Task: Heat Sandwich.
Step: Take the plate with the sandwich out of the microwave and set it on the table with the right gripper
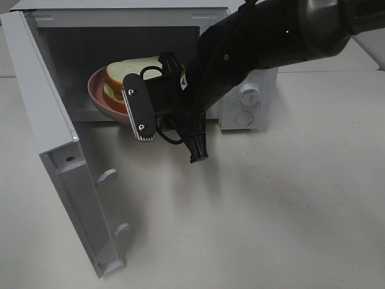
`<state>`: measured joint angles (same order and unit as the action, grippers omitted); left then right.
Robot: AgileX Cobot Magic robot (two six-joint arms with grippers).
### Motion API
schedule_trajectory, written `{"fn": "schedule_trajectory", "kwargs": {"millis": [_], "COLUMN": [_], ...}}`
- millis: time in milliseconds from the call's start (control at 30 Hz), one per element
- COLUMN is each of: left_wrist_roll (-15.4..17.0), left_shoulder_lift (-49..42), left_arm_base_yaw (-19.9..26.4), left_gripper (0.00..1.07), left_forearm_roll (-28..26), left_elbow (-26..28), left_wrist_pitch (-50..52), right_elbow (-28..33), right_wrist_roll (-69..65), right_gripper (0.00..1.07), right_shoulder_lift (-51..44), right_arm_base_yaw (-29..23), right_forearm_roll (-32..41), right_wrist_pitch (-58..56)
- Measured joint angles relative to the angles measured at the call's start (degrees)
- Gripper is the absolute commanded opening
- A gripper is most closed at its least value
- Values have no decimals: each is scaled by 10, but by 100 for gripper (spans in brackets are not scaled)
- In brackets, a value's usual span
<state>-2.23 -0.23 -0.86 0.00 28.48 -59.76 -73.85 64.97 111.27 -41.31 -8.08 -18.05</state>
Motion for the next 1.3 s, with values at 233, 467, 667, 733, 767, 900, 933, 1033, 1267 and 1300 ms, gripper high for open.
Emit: {"fn": "schedule_trajectory", "kwargs": {"millis": [233,467,667,733,767,900,933,1033,1267,1300], "left_wrist_roll": [0,0,0,0,0,0,0,0,0,0], "left_shoulder_lift": [0,0,0,0,0,0,0,0,0,0], "left_arm_base_yaw": [0,0,0,0,0,0,0,0,0,0], "left_gripper": [97,97,97,97,97,97,97,97,97,97], "left_forearm_roll": [0,0,0,0,0,0,0,0,0,0], "left_elbow": [0,0,0,0,0,0,0,0,0,0], "left_wrist_pitch": [0,0,0,0,0,0,0,0,0,0], "right_elbow": [69,118,166,179,186,212,212,237,272,287], "right_wrist_roll": [1,1,1,1,1,-1,-1,-3,-3,-4], "right_gripper": [0,0,0,0,0,0,0,0,0,0], "right_shoulder_lift": [-48,-81,-123,-135,-141,-164,-164,-189,-229,-244], "right_arm_base_yaw": [0,0,0,0,0,1,1,2,2,2], "right_forearm_roll": [-9,-18,-20,-21,-21,-21,-21,-20,-20,-20], "right_wrist_pitch": [30,49,58,58,58,58,58,58,58,58]}}
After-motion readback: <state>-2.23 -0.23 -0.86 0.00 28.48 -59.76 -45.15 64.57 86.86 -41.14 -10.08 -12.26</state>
